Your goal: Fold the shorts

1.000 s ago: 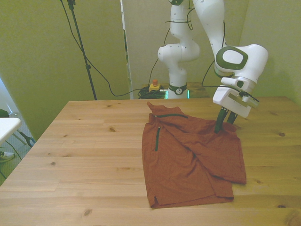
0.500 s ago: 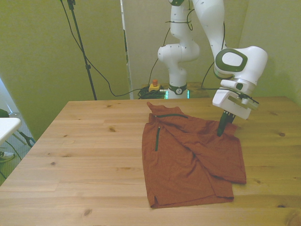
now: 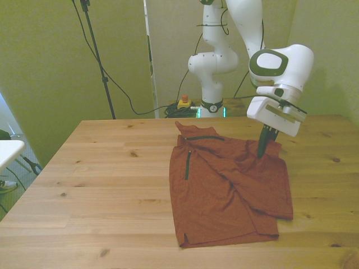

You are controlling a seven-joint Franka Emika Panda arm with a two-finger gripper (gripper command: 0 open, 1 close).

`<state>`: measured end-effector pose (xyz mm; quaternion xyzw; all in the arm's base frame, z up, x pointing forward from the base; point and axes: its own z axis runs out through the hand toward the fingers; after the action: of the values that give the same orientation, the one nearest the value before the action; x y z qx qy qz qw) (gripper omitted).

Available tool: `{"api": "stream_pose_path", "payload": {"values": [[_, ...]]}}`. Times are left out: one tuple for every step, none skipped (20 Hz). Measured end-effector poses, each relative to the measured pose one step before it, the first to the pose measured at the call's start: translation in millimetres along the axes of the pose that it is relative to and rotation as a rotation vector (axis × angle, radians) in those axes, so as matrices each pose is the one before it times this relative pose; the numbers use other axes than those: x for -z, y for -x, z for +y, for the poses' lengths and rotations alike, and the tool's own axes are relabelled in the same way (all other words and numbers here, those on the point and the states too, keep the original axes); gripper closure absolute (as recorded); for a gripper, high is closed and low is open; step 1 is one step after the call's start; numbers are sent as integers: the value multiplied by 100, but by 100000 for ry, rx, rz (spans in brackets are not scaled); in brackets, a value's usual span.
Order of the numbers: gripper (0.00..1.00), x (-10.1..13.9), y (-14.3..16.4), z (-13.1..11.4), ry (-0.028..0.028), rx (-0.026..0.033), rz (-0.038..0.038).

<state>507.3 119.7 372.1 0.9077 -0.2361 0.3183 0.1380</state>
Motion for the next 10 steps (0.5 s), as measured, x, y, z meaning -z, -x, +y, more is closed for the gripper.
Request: {"api": "stream_pose_path", "payload": {"values": [[100, 359, -819, 667, -124, -2102, 927], [100, 261, -906, 749, -9, -2111, 871], [100, 99, -1036, 871, -406, -2403, 636], [100, -19, -1007, 921, -214, -2327, 274], [100, -128, -1094, 1075, 101, -2423, 134], [100, -125, -1211, 1188, 7, -2360, -1], [100, -123, -1085, 1081, 45, -2215, 73], [100, -126, -1121, 1153, 122, -1966, 1], [100, -161, -855, 946, 31, -1363, -23], [100, -260, -760, 933, 333, -1492, -405]]}}
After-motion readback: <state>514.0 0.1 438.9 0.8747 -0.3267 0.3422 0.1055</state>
